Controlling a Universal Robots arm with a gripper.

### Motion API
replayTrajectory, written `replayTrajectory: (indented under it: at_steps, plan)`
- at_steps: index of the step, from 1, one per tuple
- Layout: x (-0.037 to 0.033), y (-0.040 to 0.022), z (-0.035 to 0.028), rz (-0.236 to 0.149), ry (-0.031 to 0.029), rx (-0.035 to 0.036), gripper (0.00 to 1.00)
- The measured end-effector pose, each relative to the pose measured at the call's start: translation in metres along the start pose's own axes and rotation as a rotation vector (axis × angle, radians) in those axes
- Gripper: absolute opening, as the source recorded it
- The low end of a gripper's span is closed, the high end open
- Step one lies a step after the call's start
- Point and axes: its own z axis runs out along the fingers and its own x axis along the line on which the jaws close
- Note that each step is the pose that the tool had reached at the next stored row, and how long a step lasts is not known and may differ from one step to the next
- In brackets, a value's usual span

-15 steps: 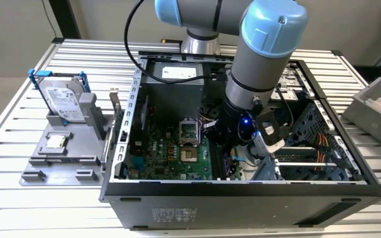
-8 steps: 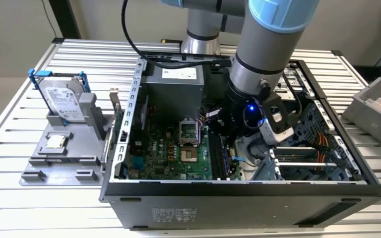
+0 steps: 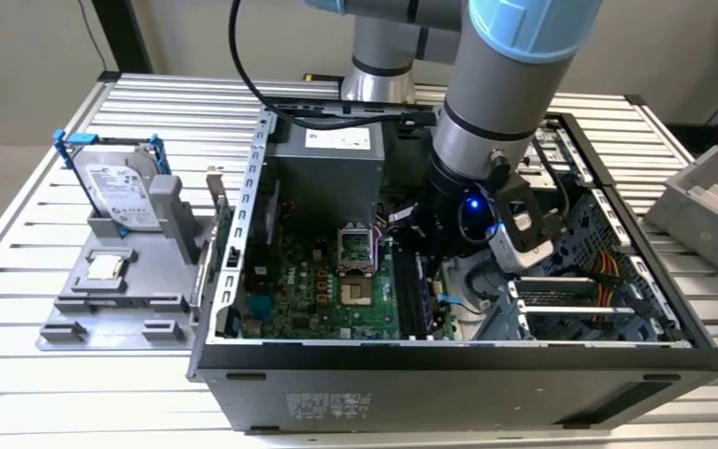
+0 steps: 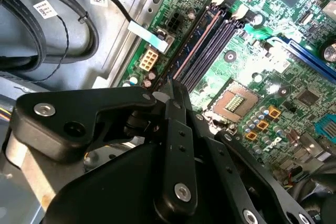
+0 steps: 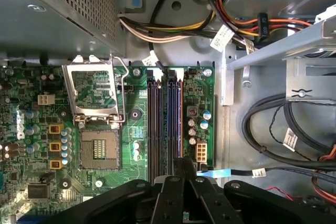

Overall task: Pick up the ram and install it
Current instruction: 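Insert the ram into the slot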

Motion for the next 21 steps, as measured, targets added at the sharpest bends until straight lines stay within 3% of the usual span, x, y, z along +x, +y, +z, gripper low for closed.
replayTrajectory:
  at_steps: [21]
  plan:
    - [0.0000, 0.0000, 0.0000, 0.000, 0.0004, -0.0125, 0.00]
